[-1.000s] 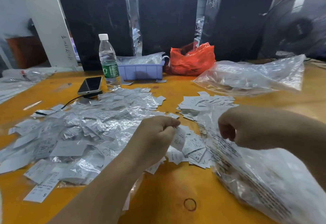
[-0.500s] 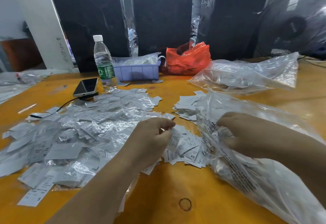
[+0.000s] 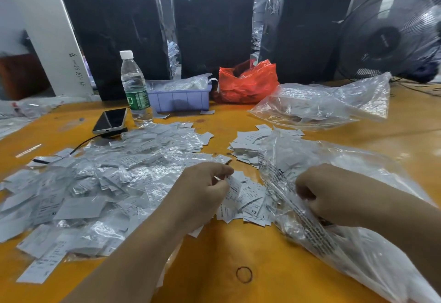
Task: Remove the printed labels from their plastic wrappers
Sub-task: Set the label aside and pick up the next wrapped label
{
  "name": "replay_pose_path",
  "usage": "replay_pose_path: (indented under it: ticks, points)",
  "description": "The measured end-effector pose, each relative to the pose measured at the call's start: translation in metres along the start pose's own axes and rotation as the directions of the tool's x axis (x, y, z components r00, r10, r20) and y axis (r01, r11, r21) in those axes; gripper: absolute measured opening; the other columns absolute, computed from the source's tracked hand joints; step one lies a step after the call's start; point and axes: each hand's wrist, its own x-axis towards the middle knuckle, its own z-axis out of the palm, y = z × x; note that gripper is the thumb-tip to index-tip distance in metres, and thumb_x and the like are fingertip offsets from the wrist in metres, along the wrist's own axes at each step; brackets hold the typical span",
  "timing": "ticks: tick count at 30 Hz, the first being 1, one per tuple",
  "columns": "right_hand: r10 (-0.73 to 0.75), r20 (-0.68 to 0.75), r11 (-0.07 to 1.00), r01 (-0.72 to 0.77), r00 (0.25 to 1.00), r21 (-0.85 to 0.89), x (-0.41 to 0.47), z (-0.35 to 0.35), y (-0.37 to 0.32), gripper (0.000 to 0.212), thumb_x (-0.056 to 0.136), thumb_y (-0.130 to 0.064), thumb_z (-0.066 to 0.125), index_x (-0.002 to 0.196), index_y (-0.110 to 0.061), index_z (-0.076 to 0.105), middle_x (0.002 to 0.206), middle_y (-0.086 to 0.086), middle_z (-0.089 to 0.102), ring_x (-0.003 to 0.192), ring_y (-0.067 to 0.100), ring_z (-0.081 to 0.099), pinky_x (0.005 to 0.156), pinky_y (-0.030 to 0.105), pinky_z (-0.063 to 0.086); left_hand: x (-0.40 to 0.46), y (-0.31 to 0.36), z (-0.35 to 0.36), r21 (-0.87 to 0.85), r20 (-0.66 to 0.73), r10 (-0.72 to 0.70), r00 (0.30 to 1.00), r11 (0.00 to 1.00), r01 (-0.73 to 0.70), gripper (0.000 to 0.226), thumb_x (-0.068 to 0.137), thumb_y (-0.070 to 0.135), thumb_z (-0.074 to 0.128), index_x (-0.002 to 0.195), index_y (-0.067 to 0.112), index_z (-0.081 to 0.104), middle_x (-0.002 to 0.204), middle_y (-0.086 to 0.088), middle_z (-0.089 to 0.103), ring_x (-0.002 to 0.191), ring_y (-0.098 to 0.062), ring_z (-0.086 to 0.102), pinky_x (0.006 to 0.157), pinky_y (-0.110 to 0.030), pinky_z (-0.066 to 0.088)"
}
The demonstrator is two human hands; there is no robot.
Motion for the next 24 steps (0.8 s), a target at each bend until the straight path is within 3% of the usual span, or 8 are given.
replay_pose_path:
  ticks: [2,6,9,11,13,16,19,24]
  points:
    - [-0.002,-0.063,1.000,0.002,0.998,-0.001,0.000,0.003,-0.001,0.021,0.081,-0.007,0.049,0.065,-0.020,0.045,0.070,-0.006,0.050,0.063,0.013,0.048,0.054,0.027,0.040,-0.001,0.001,0.000,-0.008,0.006,0.004,1.000,1.000,-0.004,0.035,0.093,0.017,0.051,0.121,0.032,0.066,0.104,0.022,0.060,0.083,0.004,0.058,0.068,-0.024,0.053]
    - [-0.028,-0.292,0.996,0.052,0.956,0.075,0.004,-0.001,0.004,0.029,0.086,-0.023,0.062,0.063,-0.025,0.046,0.073,-0.012,0.050,0.071,0.002,0.046,0.065,0.028,0.044,-0.001,0.002,-0.002,-0.019,0.001,0.016,1.000,1.000,-0.016,0.035,0.094,0.017,0.050,0.121,0.031,0.066,0.106,0.020,0.062,0.082,-0.006,0.062,0.065,-0.026,0.054]
    - [-0.016,-0.420,0.972,0.112,0.907,0.204,0.003,-0.009,0.000,0.029,0.083,-0.032,0.072,0.064,-0.028,0.050,0.077,-0.012,0.050,0.076,-0.002,0.044,0.062,0.020,0.033,-0.001,0.005,-0.003,-0.093,0.013,-0.002,1.000,0.996,0.003,0.033,0.093,0.029,0.045,0.117,0.031,0.068,0.113,0.014,0.064,0.092,0.000,0.058,0.059,-0.012,0.046]
    - [0.005,-0.483,0.938,0.163,0.875,0.305,0.003,-0.013,-0.007,0.025,0.081,-0.035,0.073,0.066,-0.028,0.053,0.081,-0.012,0.053,0.078,-0.002,0.047,0.062,0.018,0.030,-0.003,0.008,-0.004,-0.155,0.001,-0.011,1.000,0.988,0.011,0.042,0.085,0.043,0.039,0.110,0.029,0.071,0.105,0.013,0.066,0.090,-0.003,0.057,0.058,-0.010,0.041]
    - [0.034,-0.475,0.851,0.224,0.879,0.475,0.005,-0.017,-0.017,0.022,0.080,-0.034,0.074,0.069,-0.025,0.057,0.079,-0.007,0.062,0.075,0.005,0.059,0.063,0.026,0.044,-0.003,0.009,-0.006,-0.162,-0.025,0.009,1.000,0.987,-0.013,0.041,0.092,0.049,0.043,0.101,0.022,0.072,0.092,0.006,0.068,0.083,-0.006,0.059,0.061,-0.020,0.044]
    - [0.053,-0.366,0.616,0.258,0.929,0.744,0.013,-0.023,-0.034,0.019,0.082,-0.019,0.075,0.075,-0.009,0.061,0.067,0.007,0.070,0.060,0.017,0.069,0.059,0.043,0.058,-0.004,0.010,-0.007,-0.137,-0.110,0.058,0.992,0.988,-0.073,0.020,0.096,0.033,0.056,0.108,0.025,0.070,0.090,0.019,0.064,0.085,0.012,0.057,0.060,-0.007,0.043]
    - [0.033,-0.295,0.438,0.252,0.955,0.863,0.027,-0.027,-0.051,0.017,0.076,-0.005,0.078,0.075,0.000,0.062,0.060,0.009,0.067,0.052,0.020,0.065,0.052,0.033,0.056,-0.003,0.010,-0.009,-0.109,-0.212,0.082,0.974,0.988,-0.107,0.019,0.093,0.024,0.062,0.109,0.027,0.069,0.091,0.023,0.064,0.087,0.011,0.057,0.063,-0.004,0.043]
    - [-0.106,-0.239,0.287,0.260,0.965,0.922,0.055,-0.028,-0.071,0.017,0.069,0.004,0.080,0.072,-0.008,0.069,0.063,0.004,0.067,0.057,0.015,0.062,0.054,0.027,0.052,0.000,0.003,-0.013,-0.164,-0.284,0.065,0.956,0.980,-0.116,0.021,0.089,0.014,0.063,0.096,0.033,0.067,0.083,0.020,0.066,0.078,0.004,0.060,0.056,-0.010,0.046]
